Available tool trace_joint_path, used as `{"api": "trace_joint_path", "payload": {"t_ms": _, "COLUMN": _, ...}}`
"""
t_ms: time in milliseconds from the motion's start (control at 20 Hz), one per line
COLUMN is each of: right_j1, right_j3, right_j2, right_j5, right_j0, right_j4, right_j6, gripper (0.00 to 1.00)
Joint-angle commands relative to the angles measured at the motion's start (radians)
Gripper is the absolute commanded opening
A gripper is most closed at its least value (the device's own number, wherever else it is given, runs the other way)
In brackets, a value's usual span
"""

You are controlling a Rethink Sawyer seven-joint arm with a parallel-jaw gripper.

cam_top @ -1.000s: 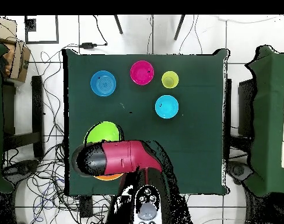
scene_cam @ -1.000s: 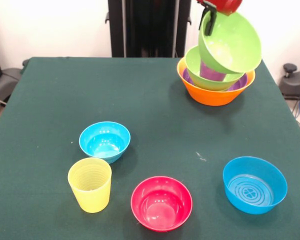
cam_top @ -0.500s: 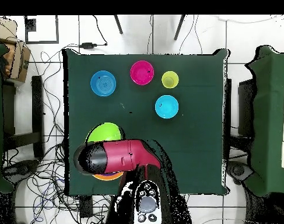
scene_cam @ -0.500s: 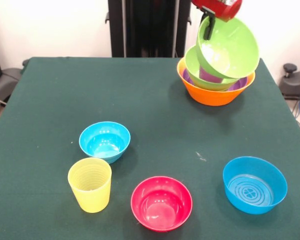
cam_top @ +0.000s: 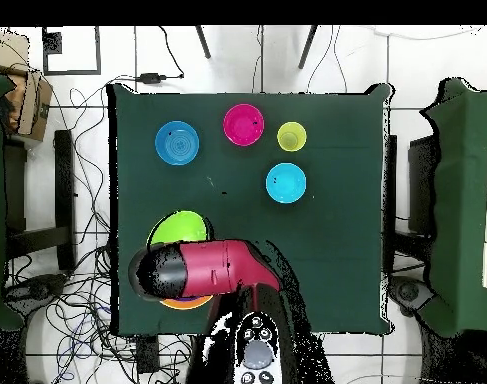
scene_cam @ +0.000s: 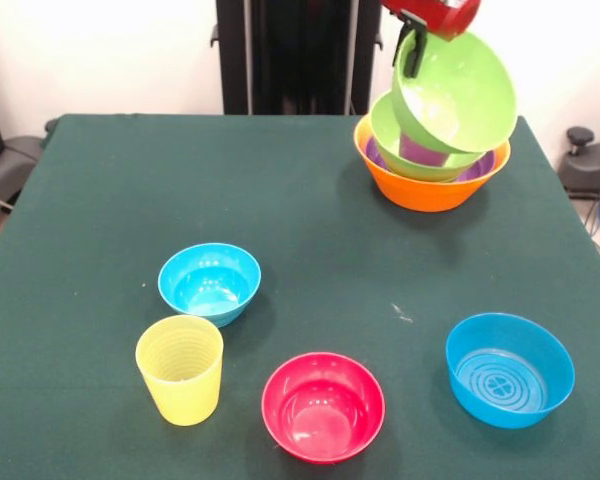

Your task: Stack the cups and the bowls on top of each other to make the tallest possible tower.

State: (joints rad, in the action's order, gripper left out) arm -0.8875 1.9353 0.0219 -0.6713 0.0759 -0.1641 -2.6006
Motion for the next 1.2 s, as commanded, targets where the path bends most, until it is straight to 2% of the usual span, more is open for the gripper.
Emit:
{"api": "trace_joint_path", "payload": {"t_ms": 50, "right_j1": -0.022, "right_j3": 0.042, "right_j2": 0.079, "right_j5": 0.0, "right_j0": 0.011, "right_j4": -0.028, "right_j6": 0.083, "gripper": 0.0}}
{"api": "trace_joint_path", "payload": {"t_ms": 150, "right_j1": -0.026, "right_j3": 0.045, "right_j2": 0.081, "right_j5": -0.002, "right_j0": 0.009, "right_j4": -0.026, "right_j6": 0.08, "gripper": 0.0}}
{"api": "trace_joint_path", "payload": {"t_ms": 250, "right_j1": -0.03, "right_j3": 0.055, "right_j2": 0.072, "right_j5": 0.038, "right_j0": 0.001, "right_j4": -0.037, "right_j6": 0.064, "gripper": 0.0}}
{"api": "trace_joint_path", "payload": {"t_ms": 300, "right_j1": -0.031, "right_j3": 0.057, "right_j2": 0.068, "right_j5": 0.044, "right_j0": 0.0, "right_j4": -0.041, "right_j6": 0.059, "gripper": 1.0}}
{"api": "trace_joint_path", "payload": {"t_ms": 750, "right_j1": -0.015, "right_j3": 0.077, "right_j2": 0.096, "right_j5": 0.05, "right_j0": 0.049, "right_j4": -0.044, "right_j6": 0.113, "gripper": 1.0}}
{"api": "trace_joint_path", "payload": {"t_ms": 1200, "right_j1": -0.02, "right_j3": 0.085, "right_j2": 0.1, "right_j5": 0.055, "right_j0": 0.029, "right_j4": -0.049, "right_j6": 0.089, "gripper": 1.0}}
